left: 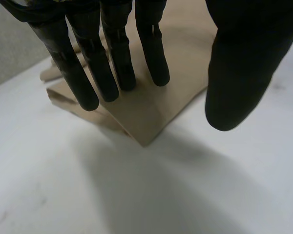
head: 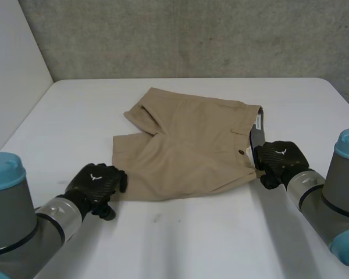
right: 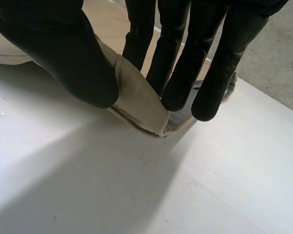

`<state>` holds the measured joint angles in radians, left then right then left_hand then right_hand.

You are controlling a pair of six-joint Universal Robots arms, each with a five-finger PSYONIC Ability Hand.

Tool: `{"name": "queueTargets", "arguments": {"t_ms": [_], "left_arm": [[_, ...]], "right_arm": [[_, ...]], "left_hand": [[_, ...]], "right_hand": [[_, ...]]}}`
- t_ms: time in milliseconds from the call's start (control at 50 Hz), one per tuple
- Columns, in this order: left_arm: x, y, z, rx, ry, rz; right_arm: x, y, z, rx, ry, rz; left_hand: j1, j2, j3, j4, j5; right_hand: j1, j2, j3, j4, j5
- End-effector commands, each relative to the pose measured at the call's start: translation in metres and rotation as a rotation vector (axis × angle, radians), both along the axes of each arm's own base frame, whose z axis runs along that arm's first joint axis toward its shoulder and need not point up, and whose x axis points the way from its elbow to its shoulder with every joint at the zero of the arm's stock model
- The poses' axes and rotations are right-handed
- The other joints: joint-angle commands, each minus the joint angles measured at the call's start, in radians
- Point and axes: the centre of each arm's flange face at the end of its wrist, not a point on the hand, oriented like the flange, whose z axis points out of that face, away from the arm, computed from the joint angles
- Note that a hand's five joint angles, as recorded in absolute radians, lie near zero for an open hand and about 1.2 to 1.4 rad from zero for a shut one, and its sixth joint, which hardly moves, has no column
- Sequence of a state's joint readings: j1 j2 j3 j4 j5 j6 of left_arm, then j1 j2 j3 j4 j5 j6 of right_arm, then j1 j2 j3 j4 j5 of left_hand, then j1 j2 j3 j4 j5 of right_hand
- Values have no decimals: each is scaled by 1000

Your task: Fold the shorts.

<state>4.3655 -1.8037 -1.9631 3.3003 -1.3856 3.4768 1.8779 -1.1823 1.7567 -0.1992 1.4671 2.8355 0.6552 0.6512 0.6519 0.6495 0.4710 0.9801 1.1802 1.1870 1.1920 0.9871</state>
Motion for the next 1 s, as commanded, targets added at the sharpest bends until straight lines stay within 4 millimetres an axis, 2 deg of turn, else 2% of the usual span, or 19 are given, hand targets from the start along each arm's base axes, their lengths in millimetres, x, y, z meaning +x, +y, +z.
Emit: {"name": "queueTargets", "arguments": {"t_ms": [20,280,580,820,1000], "left_arm": [[-3,-21,-18,31,-18,23],[-14,-62,-29,-6,-43,85],[-24,-83,-31,-40,-34,88],[-31,-80,-34,-25,-24,74],[-31,-81,-34,-25,-13,78]], "right_arm": [[1,0,-2,0,5,4],[2,0,-8,11,18,9],[2,-1,-14,30,25,10],[2,0,-15,32,27,12],[2,0,-16,35,28,12]], "left_hand": [[49,53,52,54,58],[57,61,61,63,67],[107,111,111,113,117],[169,173,172,175,178],[430,434,433,436,440]], "right_hand": [[416,216,209,204,235],[416,216,209,204,235],[416,216,209,204,235],[416,216,209,204,235],[416,216,209,204,235]]}}
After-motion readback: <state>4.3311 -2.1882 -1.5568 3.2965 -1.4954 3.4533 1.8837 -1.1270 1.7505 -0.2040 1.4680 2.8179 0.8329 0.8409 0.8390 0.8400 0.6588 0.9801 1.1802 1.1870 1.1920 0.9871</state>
